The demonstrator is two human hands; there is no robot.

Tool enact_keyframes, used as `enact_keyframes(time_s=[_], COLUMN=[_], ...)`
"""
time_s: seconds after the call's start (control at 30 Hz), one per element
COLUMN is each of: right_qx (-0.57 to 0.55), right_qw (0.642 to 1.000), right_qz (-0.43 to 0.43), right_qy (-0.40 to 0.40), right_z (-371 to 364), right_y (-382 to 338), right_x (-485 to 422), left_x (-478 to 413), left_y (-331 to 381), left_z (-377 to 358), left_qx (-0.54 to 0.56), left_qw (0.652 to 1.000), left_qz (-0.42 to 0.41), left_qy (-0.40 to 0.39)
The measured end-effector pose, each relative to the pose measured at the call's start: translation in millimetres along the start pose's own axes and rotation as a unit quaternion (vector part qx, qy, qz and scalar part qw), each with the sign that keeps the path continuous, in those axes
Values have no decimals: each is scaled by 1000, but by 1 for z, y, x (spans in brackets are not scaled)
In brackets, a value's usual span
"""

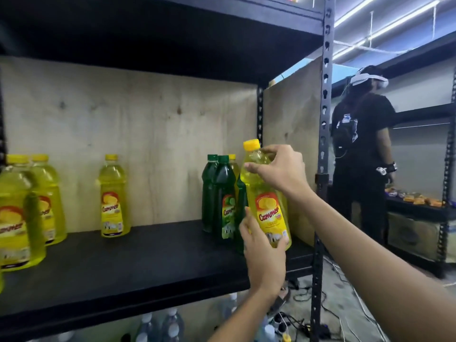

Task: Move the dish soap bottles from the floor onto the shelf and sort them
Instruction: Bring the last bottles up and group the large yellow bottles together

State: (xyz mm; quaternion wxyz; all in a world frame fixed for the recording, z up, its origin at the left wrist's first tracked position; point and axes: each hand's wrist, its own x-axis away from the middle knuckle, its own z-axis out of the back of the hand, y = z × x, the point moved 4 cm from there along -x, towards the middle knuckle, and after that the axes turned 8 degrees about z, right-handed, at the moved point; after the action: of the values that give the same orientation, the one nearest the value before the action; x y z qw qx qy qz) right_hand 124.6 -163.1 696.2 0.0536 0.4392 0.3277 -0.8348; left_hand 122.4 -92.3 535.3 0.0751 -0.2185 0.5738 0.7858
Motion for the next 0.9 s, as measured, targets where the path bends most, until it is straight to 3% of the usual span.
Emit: enact_keyframes(time_s=[0.13, 0.5, 0.9], right_qx=[-42, -213, -190], right_qw=[998, 973, 976], right_qz=[38, -24, -9], right_qy=[-14, -80, -109], right_z=[-30, -214, -342], right_y=[-48, -133, -195], right_x=[-2, 4, -11], left_x=[-19, -110, -194], left_y=[-3, -118, -205], left_z=[42, 226, 322], left_qx=[51, -143, -177], left_qw=[995, 980, 973], left_qz=[16, 27, 27], left_qy=[84, 134, 145])
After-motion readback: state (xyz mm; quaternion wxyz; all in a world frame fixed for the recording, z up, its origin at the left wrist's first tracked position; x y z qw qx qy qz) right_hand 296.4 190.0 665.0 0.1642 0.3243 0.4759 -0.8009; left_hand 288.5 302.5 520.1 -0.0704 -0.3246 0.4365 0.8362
